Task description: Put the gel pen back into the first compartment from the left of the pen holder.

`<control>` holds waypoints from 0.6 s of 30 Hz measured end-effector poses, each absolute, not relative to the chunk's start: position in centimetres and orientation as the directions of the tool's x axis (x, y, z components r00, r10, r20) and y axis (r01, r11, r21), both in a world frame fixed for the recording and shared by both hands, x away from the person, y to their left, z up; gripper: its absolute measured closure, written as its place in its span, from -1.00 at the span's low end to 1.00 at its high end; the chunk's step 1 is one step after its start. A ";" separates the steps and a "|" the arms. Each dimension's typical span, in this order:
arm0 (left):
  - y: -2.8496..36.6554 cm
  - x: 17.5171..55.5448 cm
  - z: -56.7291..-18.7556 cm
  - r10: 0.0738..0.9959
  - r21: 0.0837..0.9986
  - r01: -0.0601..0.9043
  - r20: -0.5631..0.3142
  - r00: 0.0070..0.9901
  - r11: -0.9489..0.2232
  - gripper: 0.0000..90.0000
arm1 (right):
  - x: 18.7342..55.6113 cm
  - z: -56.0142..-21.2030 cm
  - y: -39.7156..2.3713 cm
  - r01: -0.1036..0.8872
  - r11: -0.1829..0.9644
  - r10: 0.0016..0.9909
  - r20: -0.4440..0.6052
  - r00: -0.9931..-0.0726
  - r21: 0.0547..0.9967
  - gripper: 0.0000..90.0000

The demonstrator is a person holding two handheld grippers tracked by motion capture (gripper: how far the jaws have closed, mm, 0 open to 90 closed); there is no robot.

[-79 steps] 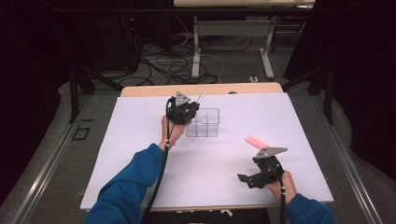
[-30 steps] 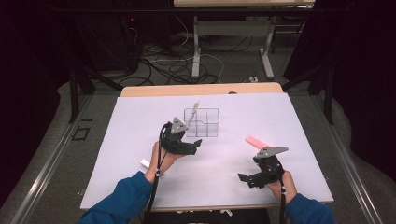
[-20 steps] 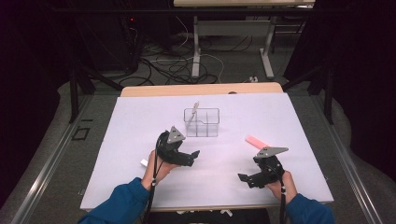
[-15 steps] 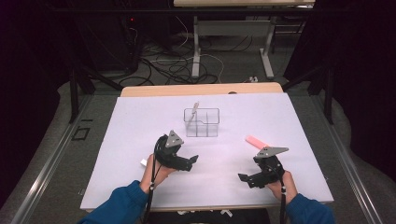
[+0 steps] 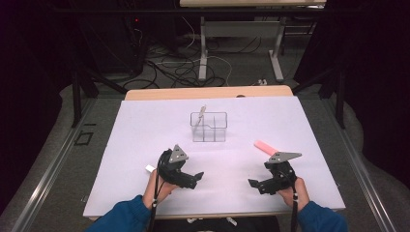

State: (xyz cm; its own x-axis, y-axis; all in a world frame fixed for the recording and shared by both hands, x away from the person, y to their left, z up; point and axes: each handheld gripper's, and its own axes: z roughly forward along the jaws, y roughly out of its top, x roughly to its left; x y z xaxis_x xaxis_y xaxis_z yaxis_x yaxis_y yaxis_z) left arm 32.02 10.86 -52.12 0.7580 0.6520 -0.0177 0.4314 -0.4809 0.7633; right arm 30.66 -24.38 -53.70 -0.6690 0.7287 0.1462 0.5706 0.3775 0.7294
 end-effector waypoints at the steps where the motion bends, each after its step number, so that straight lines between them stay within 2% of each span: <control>1: 10.9 31.9 -52.2 0.651 0.764 0.434 -0.024 0.758 -0.478 -1.00 | 30.7 -53.7 -24.4 0.572 0.379 0.731 0.144 -0.667 0.728 -0.89; 18: 11.7 30.1 -52.7 0.645 0.759 0.433 -0.023 0.764 -0.486 -1.00 | 30.9 -53.7 -24.3 0.562 0.382 0.728 0.136 -0.672 0.733 -0.89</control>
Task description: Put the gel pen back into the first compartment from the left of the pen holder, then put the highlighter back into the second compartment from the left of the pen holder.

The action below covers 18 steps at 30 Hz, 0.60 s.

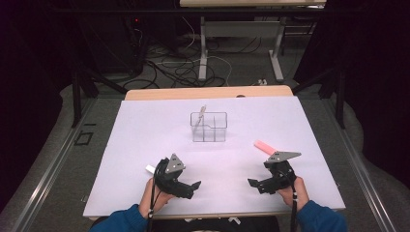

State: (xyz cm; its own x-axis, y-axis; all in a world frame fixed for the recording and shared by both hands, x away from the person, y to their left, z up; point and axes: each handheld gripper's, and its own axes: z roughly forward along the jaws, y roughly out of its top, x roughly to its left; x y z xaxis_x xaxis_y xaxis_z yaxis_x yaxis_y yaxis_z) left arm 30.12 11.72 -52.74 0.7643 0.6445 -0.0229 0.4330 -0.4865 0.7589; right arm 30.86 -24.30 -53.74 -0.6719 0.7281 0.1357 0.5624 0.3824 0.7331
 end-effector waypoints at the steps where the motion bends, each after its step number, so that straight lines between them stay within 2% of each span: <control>1: 11.8 30.1 -52.7 0.643 0.757 0.434 -0.025 0.765 -0.488 -1.00 | 30.8 -53.7 -24.3 0.566 0.388 0.728 0.135 -0.672 0.727 -0.89; 10: 12.3 29.8 -53.0 0.637 0.755 0.434 -0.028 0.770 -0.492 -1.00 | 30.9 -53.5 -24.5 0.574 0.379 0.740 0.135 -0.659 0.726 -0.89; 18: 12.1 29.8 -53.2 0.634 0.758 0.425 -0.020 0.773 -0.494 -1.00 | 31.2 -52.5 -25.9 0.565 0.307 0.772 0.146 -0.619 0.766 -0.97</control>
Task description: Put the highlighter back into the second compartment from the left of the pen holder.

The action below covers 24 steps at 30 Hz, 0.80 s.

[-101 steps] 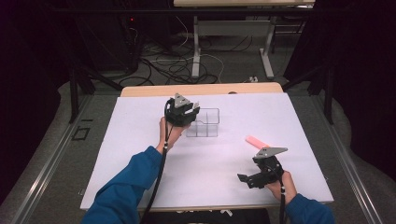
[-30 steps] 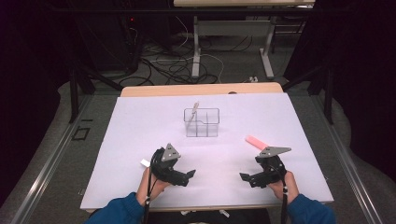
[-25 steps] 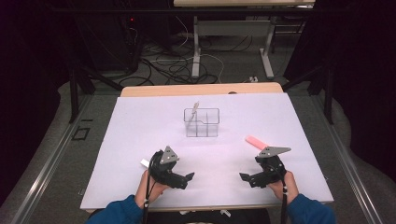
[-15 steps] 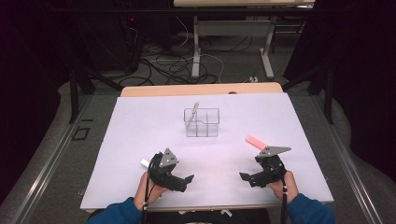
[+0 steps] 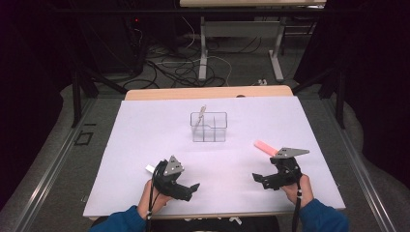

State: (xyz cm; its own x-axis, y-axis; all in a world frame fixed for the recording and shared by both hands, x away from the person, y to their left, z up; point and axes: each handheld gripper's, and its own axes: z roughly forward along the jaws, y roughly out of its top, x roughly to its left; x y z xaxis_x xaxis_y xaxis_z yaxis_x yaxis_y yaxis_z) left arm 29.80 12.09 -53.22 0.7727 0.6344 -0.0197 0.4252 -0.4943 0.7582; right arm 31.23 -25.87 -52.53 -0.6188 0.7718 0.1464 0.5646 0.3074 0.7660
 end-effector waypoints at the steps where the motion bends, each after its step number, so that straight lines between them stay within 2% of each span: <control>1: 12.1 29.8 -53.2 0.633 0.757 0.423 -0.015 0.774 -0.499 -1.00 | 31.3 -52.4 -26.0 0.567 0.300 0.776 0.150 -0.613 0.767 -0.97; 8: 12.3 29.9 -52.9 0.634 0.763 0.423 -0.022 0.773 -0.489 -1.00 | 32.1 -51.6 -27.5 0.555 0.232 0.816 0.151 -0.558 0.799 -0.97; 14: 12.3 30.0 -53.1 0.626 0.754 0.422 -0.019 0.779 -0.503 -1.00 | 33.1 -51.3 -28.0 0.546 0.223 0.832 0.135 -0.538 0.808 -0.91; 24: 12.1 30.1 -53.1 0.625 0.747 0.425 -0.016 0.780 -0.511 -1.00 | 35.3 -51.4 -28.7 0.549 0.196 0.862 0.125 -0.492 0.812 -0.38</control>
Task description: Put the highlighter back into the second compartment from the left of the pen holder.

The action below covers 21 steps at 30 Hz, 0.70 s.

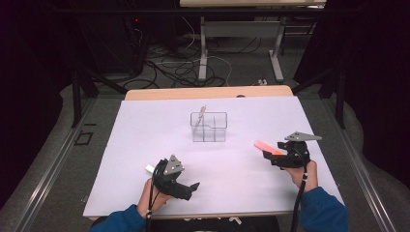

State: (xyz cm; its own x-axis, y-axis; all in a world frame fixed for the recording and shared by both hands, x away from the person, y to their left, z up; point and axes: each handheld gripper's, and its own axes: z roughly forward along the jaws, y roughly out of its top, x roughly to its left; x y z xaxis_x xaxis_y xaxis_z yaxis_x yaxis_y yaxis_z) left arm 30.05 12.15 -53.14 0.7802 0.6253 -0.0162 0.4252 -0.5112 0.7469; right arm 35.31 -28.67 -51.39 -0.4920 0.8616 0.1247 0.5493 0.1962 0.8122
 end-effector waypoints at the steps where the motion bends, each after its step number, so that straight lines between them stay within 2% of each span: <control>1: 12.1 30.1 -53.2 0.624 0.750 0.421 -0.015 0.781 -0.509 -1.00 | 35.6 -51.4 -28.7 0.551 0.188 0.865 0.128 -0.485 0.813 -0.32; 13: 12.1 30.1 -53.3 0.627 0.752 0.423 -0.017 0.779 -0.506 -1.00 | 38.9 -52.0 -28.7 0.580 0.149 0.896 0.138 -0.422 0.801 0.50; 21: 12.1 30.2 -53.4 0.626 0.752 0.424 -0.018 0.779 -0.505 -0.99 | 40.1 -52.3 -29.0 0.604 0.156 0.920 0.108 -0.377 0.781 0.90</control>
